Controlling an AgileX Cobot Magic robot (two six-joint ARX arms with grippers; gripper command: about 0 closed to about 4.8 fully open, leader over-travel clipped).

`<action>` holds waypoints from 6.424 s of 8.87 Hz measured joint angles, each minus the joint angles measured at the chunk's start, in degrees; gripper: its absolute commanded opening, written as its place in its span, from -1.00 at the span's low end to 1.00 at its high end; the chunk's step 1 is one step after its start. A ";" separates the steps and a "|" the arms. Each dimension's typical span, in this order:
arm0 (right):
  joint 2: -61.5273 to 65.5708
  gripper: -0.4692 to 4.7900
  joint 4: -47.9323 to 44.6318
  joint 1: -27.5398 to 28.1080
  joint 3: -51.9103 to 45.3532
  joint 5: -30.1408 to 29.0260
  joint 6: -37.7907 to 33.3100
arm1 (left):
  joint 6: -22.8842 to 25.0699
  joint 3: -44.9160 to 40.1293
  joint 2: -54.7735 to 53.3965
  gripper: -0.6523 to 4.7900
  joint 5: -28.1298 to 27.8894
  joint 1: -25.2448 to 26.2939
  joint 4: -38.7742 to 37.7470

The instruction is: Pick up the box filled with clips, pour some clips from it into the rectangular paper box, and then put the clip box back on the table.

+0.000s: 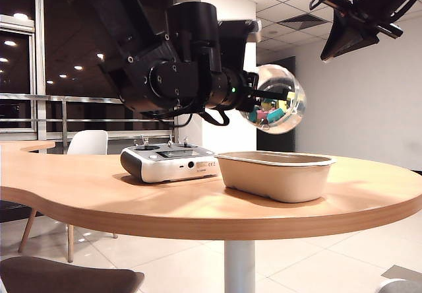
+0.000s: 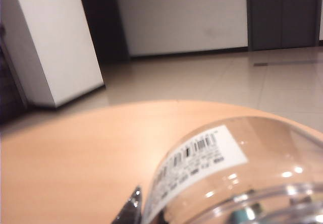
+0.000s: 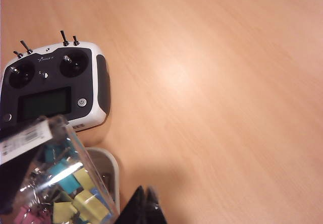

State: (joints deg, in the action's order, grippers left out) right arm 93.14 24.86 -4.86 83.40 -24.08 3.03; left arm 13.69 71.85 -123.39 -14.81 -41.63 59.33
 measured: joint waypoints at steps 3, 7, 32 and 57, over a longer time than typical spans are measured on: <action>0.00 -0.84 -0.04 0.00 0.00 0.00 0.00 | -26.77 2.56 1.79 -0.78 4.52 -0.09 -21.16; 0.00 -0.84 0.00 0.00 0.00 0.00 0.00 | -46.69 2.62 1.81 -0.78 9.33 1.60 -21.03; 0.00 -0.84 2.95 0.00 0.00 0.00 0.00 | -7.63 34.40 5.42 -0.78 12.46 5.29 -84.63; -1.60 -0.84 0.83 -0.04 0.04 1.29 -0.04 | -14.27 49.18 5.42 -0.78 15.52 36.81 -119.86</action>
State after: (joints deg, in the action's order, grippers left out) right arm 91.55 25.69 -4.91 83.44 -22.79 2.98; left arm -0.58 121.03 -117.97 0.71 -4.82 -60.53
